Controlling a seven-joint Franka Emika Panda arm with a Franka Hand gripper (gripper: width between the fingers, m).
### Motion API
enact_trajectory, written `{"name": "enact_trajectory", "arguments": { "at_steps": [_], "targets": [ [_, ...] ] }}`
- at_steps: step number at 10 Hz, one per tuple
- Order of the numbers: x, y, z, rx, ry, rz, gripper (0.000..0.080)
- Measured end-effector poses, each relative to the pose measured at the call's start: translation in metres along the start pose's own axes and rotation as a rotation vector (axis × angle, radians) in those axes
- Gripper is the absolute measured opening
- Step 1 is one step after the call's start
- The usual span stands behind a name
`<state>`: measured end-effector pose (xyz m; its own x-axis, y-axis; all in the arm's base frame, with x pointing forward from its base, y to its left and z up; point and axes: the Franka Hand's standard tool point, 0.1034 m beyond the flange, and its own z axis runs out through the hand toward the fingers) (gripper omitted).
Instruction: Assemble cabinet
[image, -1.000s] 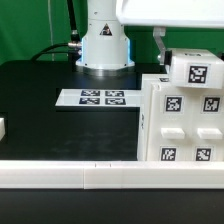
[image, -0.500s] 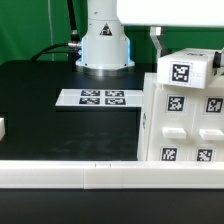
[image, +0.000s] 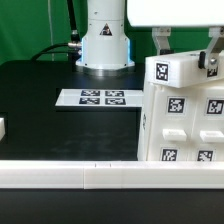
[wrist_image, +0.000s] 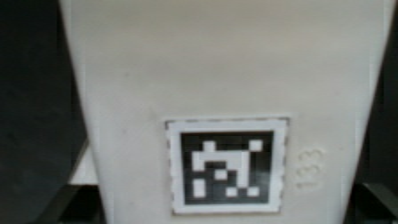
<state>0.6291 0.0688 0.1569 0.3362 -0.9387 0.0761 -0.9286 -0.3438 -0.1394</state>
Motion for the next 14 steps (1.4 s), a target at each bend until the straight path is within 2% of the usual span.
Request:
{"name": "enact_trajectory", "arguments": {
  "at_steps": [5, 7, 9, 14],
  "targets": [
    [0.001, 0.002, -0.001, -0.001, -0.014, 0.331, 0.0563],
    [-0.001, 0.005, -0.001, -0.015, -0.021, 0.522, 0.0563],
    [-0.004, 0.007, -0.002, -0.017, -0.039, 0.743, 0.0563],
    [-0.01, 0.003, -0.004, -0.009, -0.129, 0.924, 0.0563]
  ]
}}
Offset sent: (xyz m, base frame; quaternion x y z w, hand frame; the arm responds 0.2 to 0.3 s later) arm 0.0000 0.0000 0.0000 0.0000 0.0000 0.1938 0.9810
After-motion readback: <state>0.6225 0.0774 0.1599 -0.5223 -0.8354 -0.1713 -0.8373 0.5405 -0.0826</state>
